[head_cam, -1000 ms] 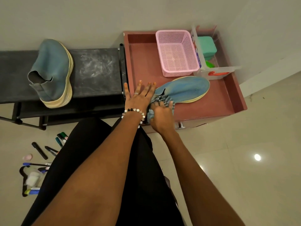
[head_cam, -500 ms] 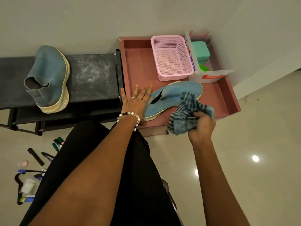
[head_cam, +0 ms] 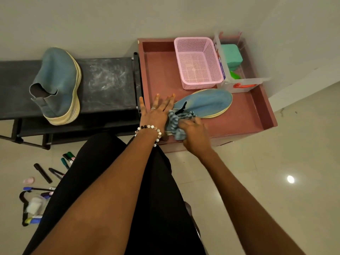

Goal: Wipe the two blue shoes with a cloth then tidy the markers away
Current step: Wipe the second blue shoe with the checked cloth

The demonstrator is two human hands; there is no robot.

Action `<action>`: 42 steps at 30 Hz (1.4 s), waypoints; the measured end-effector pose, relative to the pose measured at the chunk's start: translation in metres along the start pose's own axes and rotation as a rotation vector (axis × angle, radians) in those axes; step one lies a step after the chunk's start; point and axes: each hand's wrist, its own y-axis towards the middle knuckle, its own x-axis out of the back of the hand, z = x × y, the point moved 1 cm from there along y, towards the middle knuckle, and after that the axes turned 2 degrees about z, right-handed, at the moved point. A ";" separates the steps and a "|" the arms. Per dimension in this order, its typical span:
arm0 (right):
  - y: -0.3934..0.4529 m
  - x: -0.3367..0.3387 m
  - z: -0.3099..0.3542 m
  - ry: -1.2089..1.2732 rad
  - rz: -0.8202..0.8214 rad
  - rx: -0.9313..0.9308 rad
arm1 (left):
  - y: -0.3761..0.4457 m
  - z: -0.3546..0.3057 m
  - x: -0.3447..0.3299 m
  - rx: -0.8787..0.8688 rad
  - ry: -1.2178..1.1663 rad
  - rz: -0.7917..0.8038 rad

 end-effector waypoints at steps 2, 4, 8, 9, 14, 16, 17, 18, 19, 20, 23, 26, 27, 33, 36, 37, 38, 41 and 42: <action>-0.001 0.007 -0.014 -0.186 0.052 -0.082 | -0.001 -0.001 0.003 -0.007 0.026 0.029; 0.004 0.012 -0.001 -0.254 0.022 -0.176 | -0.001 -0.001 0.002 0.003 0.022 0.022; 0.007 0.000 0.041 -0.058 0.070 -0.234 | -0.002 -0.001 0.003 0.010 -0.026 -0.023; 0.003 0.001 0.038 0.003 0.084 -0.235 | -0.001 -0.001 0.003 0.009 -0.027 -0.042; -0.002 0.016 -0.006 -0.232 0.058 -0.243 | -0.002 0.000 0.000 0.007 0.031 0.000; 0.008 0.016 0.004 -0.248 0.045 -0.318 | -0.002 -0.001 0.001 0.009 0.028 -0.001; 0.012 0.015 0.016 -0.217 0.061 -0.345 | -0.001 -0.001 0.001 0.011 0.023 -0.013; 0.013 0.013 0.029 -0.176 0.086 -0.354 | -0.001 -0.001 0.000 0.011 0.015 -0.024; 0.013 0.010 0.040 -0.126 0.105 -0.344 | -0.001 -0.001 0.000 0.014 0.007 -0.035; 0.010 0.007 0.047 -0.070 0.113 -0.322 | 0.000 -0.001 -0.001 0.012 -0.001 -0.046; -0.002 0.010 0.038 0.050 0.137 -0.281 | 0.000 -0.001 0.000 0.011 -0.001 -0.050; -0.009 0.015 0.008 -0.104 0.120 -0.258 | -0.003 -0.001 0.001 0.006 0.019 -0.013; -0.009 0.016 0.002 -0.168 0.087 -0.262 | -0.003 -0.001 0.002 0.005 0.021 0.003; 0.011 0.001 0.036 -0.136 0.102 -0.377 | 0.000 -0.001 0.000 0.019 0.016 -0.037; 0.000 -0.003 0.048 0.018 0.107 -0.287 | 0.000 0.000 0.000 0.018 0.005 -0.059; -0.005 -0.002 0.043 0.054 0.108 -0.267 | 0.000 0.000 0.000 0.020 0.007 -0.054; -0.010 0.001 0.034 0.072 0.110 -0.255 | 0.000 0.000 -0.001 0.019 0.013 -0.050; -0.016 0.009 0.010 -0.054 0.102 -0.242 | 0.000 0.000 -0.002 0.017 0.028 -0.021; -0.014 0.009 0.004 -0.119 0.084 -0.254 | 0.000 0.000 -0.001 0.014 0.026 -0.008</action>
